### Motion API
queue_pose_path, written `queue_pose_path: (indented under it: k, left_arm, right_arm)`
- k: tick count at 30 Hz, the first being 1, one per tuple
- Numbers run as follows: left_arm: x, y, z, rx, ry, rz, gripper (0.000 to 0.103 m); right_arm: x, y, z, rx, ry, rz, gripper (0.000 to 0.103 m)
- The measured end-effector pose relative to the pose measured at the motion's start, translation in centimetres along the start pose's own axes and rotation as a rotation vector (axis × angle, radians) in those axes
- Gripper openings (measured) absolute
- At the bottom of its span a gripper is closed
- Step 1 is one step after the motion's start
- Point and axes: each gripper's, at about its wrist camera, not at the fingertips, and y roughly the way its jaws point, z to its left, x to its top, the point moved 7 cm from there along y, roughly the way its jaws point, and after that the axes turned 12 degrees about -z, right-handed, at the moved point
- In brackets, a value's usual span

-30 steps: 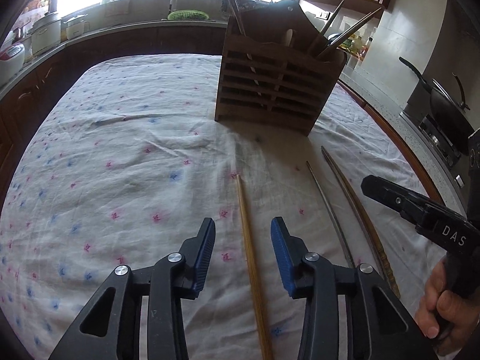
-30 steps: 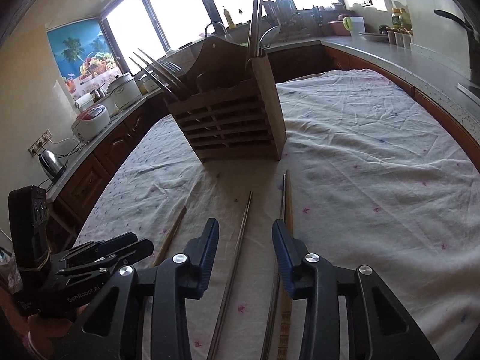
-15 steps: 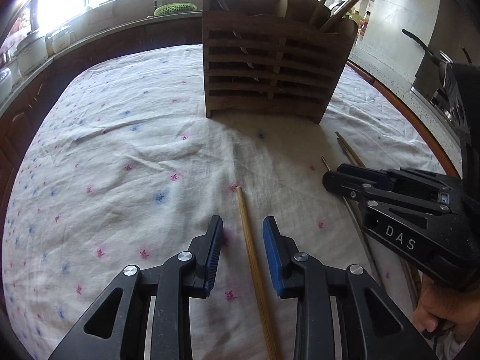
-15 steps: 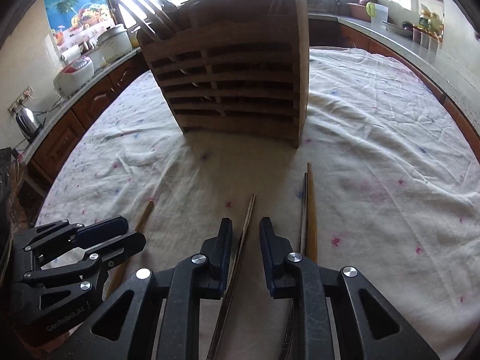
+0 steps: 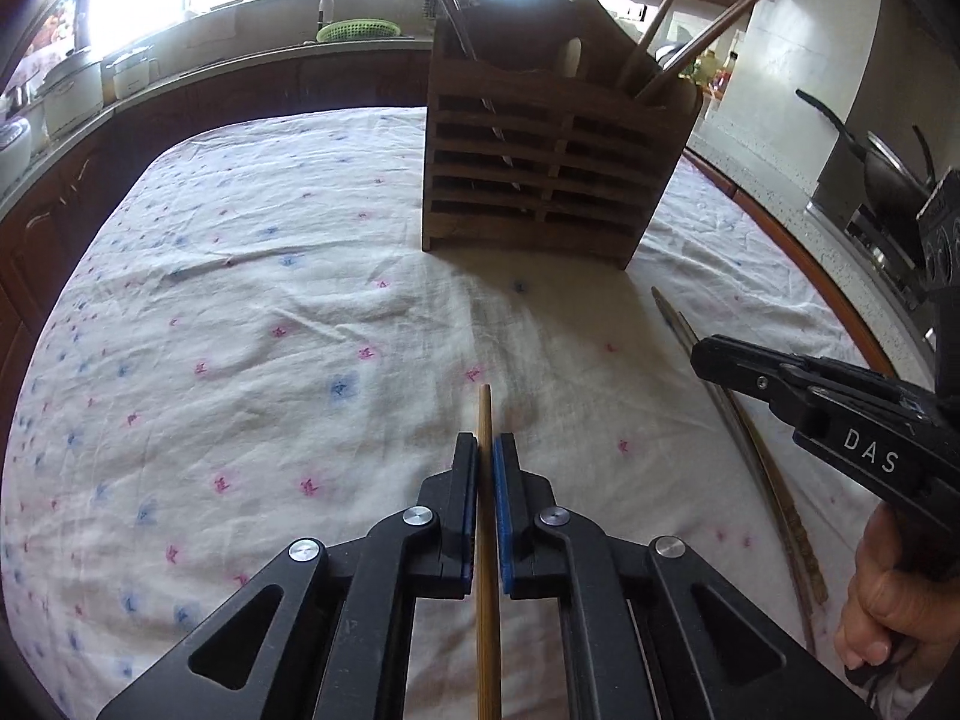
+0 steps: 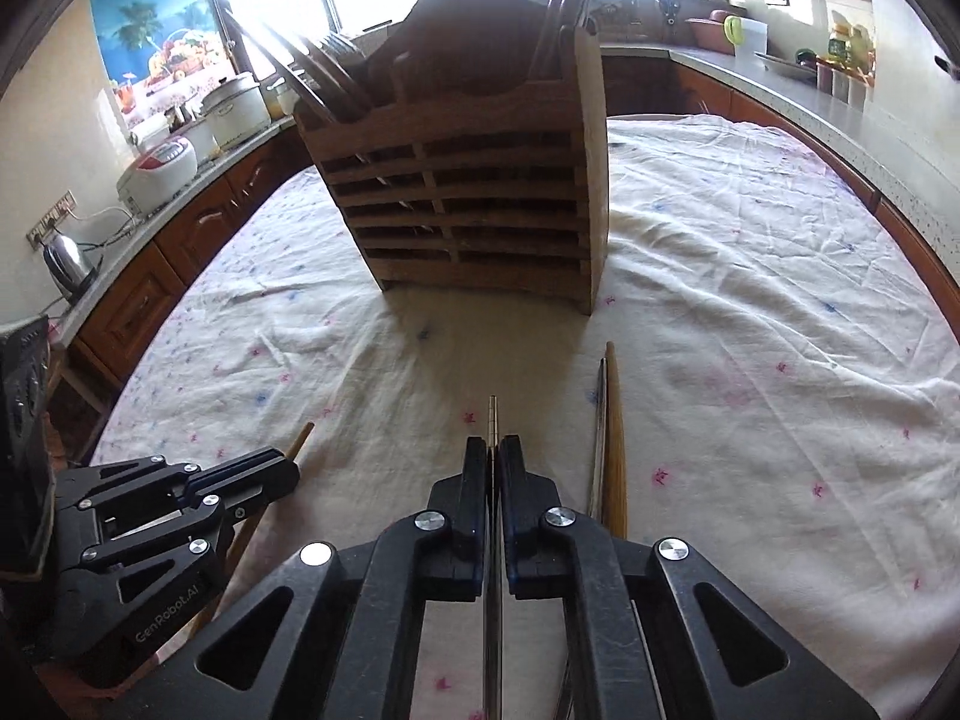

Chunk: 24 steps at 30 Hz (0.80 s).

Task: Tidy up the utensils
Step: 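Grasp a metal chopstick with the right tool while the left tool grasps a wooden chopstick, then lift both chopsticks over the caddy and lower them in upright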

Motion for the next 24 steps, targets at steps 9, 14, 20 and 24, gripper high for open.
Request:
queue_pose_path:
  k: [9, 14, 20, 24]
  left_arm:
    - [1.4, -7.6, 1.0, -0.124, -0.153, -0.132, 0.003]
    - [1.6, -11.8, 1.6, -0.156, -0.178, -0.194, 0.004]
    - [1.8, -16.0, 1.8, -0.176, -0.175, -0.265, 0.004]
    - [1.9, -18.2, 1.8, -0.179, -0.170, -0.305, 0.004]
  right_arm:
    - [1.2, -5.6, 0.6, 0.074, 0.074, -0.104, 0.004]
    - [1.5, -8.0, 1.2, 0.102, 0.088, -0.144, 0.004]
    - [2.4, -11.4, 1.9, 0.130, 0.087, -0.209, 0.004]
    - [3.4, -13.8, 2.2, 0.142, 0.078, -0.276, 0.004]
